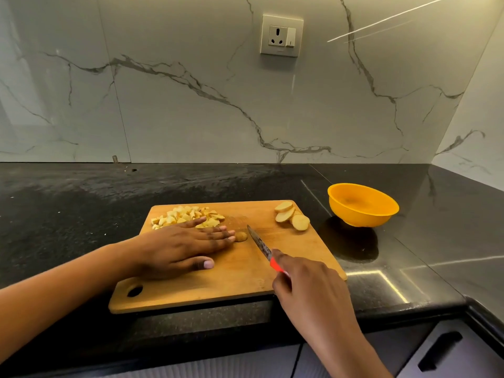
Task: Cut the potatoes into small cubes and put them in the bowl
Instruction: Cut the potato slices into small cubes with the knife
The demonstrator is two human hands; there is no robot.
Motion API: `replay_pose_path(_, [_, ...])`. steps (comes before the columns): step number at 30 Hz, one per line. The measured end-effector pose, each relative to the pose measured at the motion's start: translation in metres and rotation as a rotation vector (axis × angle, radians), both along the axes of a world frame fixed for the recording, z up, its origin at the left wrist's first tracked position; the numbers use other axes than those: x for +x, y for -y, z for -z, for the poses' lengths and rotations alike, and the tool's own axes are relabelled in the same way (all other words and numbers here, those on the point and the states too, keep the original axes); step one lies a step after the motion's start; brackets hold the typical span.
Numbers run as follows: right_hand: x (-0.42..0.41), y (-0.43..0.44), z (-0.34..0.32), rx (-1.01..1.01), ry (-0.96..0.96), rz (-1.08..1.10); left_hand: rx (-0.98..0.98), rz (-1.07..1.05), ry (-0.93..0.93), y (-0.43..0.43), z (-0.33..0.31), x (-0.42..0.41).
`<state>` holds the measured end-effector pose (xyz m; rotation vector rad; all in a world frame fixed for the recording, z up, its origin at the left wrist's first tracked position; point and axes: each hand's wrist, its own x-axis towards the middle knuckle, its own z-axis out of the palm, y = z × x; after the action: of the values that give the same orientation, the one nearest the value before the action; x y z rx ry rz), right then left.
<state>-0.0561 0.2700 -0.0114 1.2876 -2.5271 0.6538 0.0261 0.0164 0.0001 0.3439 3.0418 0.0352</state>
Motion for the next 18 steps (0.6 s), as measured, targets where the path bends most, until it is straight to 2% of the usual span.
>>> replay_pose_path(18, [0.006,0.013,-0.010,0.040,-0.043,-0.065,0.124,0.018,0.017,0.009,0.006,-0.010])
